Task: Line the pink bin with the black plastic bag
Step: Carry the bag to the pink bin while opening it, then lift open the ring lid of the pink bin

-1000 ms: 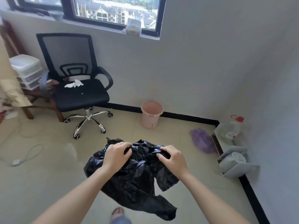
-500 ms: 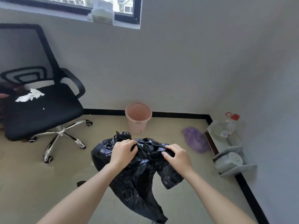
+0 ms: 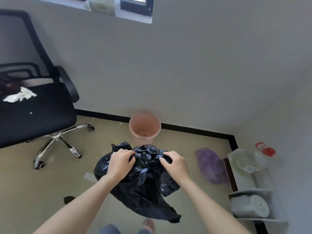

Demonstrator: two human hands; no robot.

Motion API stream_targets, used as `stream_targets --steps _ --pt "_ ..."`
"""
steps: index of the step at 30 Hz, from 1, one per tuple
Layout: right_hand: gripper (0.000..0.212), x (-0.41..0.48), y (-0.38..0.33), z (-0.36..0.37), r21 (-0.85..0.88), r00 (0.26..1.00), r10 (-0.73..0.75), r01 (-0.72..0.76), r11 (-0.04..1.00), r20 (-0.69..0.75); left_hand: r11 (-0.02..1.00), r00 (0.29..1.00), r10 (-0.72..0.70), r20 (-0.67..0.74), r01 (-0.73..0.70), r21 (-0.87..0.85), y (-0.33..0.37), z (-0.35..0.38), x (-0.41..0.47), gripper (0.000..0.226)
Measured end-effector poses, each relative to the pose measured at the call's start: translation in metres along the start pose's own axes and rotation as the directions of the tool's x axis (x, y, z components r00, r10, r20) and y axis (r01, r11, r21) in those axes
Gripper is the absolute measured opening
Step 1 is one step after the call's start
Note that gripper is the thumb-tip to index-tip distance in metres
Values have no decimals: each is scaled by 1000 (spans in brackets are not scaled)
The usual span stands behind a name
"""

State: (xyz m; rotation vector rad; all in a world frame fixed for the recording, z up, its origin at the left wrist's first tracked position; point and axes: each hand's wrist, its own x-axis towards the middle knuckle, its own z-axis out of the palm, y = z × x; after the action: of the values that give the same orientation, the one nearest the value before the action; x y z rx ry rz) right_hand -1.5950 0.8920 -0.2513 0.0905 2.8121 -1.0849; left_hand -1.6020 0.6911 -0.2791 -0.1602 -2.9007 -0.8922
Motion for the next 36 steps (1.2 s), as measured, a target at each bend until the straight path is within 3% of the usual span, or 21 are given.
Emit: stream_targets --steps 8,13,23,32,36 --pt "33 76 16 26 0 989 70 -70 998 127 990 990 -133 50 131 48 -33 37 60 18" --pt "34 123 36 55 -11 974 172 -173 985 147 993 985 -113 127 109 40 -69 70 103 18" --pt "36 231 157 191 -33 937 259 -259 965 234 982 972 -185 147 180 53 -175 229 142 22" --pt "42 324 314 324 -187 929 224 -173 967 294 970 973 -48 224 -9 243 -275 415 168 31" --pt "49 355 352 354 -328 916 169 -44 944 363 952 973 -33 230 -40 305 -300 460 180 36"
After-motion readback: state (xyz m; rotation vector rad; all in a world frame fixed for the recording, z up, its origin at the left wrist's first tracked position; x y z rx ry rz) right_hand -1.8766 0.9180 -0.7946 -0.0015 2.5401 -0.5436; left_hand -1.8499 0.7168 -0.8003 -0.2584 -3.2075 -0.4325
